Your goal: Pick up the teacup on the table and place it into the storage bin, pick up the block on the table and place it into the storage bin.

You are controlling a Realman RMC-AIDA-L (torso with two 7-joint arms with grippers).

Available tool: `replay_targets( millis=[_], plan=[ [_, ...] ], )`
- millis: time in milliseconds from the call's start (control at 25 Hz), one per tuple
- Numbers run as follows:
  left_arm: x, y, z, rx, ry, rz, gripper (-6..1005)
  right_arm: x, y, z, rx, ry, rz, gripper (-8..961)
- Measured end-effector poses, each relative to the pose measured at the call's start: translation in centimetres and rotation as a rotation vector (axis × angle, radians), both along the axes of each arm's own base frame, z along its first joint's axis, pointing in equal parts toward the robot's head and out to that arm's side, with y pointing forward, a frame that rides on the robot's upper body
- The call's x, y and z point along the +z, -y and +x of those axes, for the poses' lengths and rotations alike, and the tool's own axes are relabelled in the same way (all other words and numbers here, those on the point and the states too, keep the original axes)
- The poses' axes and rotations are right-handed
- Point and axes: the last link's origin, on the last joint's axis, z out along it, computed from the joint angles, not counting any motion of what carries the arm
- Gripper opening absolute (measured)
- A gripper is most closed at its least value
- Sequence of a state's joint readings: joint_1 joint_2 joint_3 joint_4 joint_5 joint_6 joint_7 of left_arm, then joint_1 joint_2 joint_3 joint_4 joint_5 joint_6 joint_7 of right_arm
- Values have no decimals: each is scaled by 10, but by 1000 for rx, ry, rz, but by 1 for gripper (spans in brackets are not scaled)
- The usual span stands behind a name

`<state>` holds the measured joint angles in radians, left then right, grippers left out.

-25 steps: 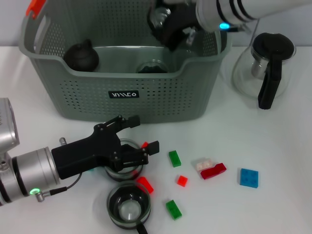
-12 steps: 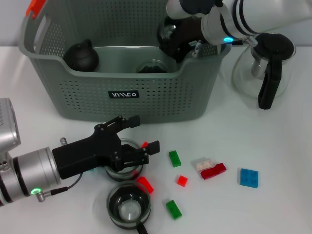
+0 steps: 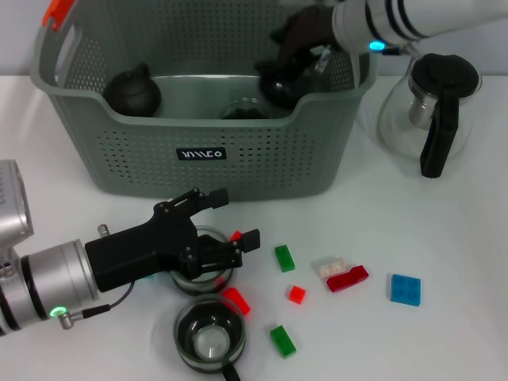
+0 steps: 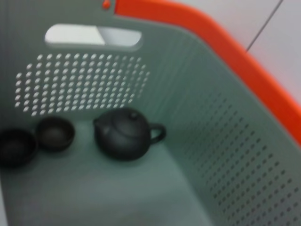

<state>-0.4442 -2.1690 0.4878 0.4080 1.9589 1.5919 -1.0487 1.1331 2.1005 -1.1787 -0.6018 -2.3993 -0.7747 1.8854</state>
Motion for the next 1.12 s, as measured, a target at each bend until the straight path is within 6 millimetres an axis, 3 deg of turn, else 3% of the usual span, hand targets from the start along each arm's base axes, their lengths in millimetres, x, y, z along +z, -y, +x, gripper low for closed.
replay_targets(
  millis=[320,400,480,600,800,840,880,1000,1120],
  plan=[
    [0,2,-2,6,2,-1,919,38,8,-20,58,-93,32,593],
    [0,2,-1,4,4,-2,919,59,29,-29,105,-190,-20,639],
    [0,2,-1,2,5,-3,919,65,37,-30,120,-218,-44,688],
    [0,2,-1,1,5,-2,919,88,70,-27,181,-300,-124,761],
    [1,2,-1,0,3,-1,919,111,126,-3,233,-279,-263,755],
    [1,2,-1,0,3,-1,919,114,147,13,216,-204,-332,754],
    [1,2,-1,0,2,0,919,114,147,13,216,-204,-332,754],
    [1,2,-2,0,1,0,919,114,169,39,136,-71,-446,752],
    [1,2,-2,1,-1,-2,919,112,177,62,-3,42,-498,748]
  ],
)
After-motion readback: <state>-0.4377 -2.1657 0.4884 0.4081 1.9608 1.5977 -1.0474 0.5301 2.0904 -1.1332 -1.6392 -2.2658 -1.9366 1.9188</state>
